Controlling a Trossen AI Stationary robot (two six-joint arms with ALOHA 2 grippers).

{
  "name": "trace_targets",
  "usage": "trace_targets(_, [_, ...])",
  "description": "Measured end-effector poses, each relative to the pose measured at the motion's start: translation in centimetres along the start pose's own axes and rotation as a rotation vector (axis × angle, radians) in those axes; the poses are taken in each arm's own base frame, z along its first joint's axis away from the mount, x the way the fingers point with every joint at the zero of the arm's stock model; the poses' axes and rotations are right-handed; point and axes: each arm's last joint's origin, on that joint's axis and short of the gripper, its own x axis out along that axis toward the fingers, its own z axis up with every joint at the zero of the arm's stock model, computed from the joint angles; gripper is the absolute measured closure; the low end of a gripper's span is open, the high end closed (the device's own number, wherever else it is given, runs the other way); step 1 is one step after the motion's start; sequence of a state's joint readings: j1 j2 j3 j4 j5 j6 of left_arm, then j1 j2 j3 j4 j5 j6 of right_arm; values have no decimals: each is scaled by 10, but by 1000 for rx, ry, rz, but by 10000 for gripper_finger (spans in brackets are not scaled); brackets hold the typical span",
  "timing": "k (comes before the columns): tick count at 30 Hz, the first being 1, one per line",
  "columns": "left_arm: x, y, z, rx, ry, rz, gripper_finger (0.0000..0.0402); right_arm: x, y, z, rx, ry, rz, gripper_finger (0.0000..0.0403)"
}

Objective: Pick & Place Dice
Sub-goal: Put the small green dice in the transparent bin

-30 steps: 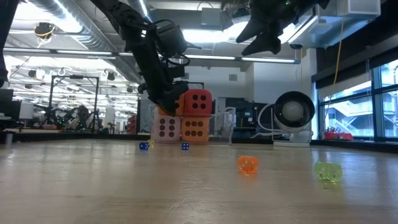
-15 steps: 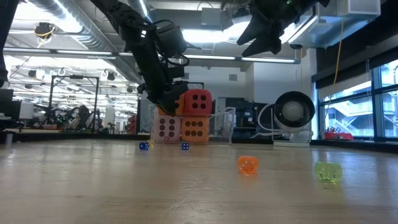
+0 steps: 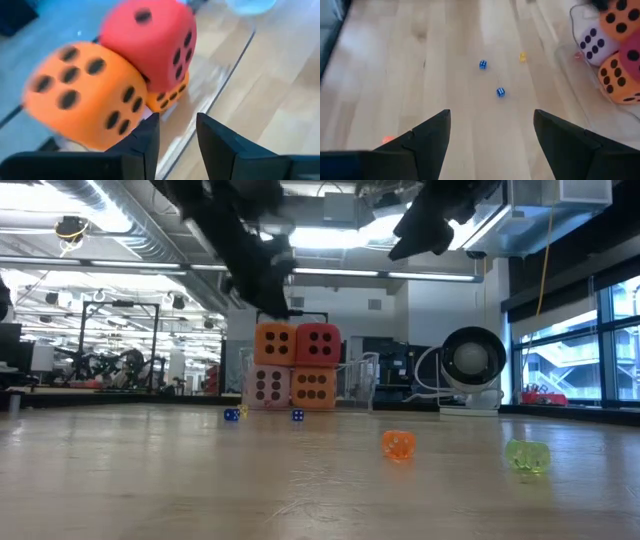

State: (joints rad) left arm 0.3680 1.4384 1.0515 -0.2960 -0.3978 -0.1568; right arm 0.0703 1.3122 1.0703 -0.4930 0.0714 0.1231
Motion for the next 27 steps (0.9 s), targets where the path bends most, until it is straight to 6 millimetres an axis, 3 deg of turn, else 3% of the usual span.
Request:
trace_targets(5, [-49,-1,11,-15,-135,-75,277,20,42,-12,-86,62,23,120])
trace_targets(12, [-97,-10,14,-16,-246,-190,277,65,99,-47,-3,228,86,120])
trace_targets(20, [-112,-21,8,20,-242,-253,281,92,145,-85,-77,329,127,121])
trace_targets(27, [-108,-26,2,22,-188,-256,277,104,157,-103,-92,378,132,142])
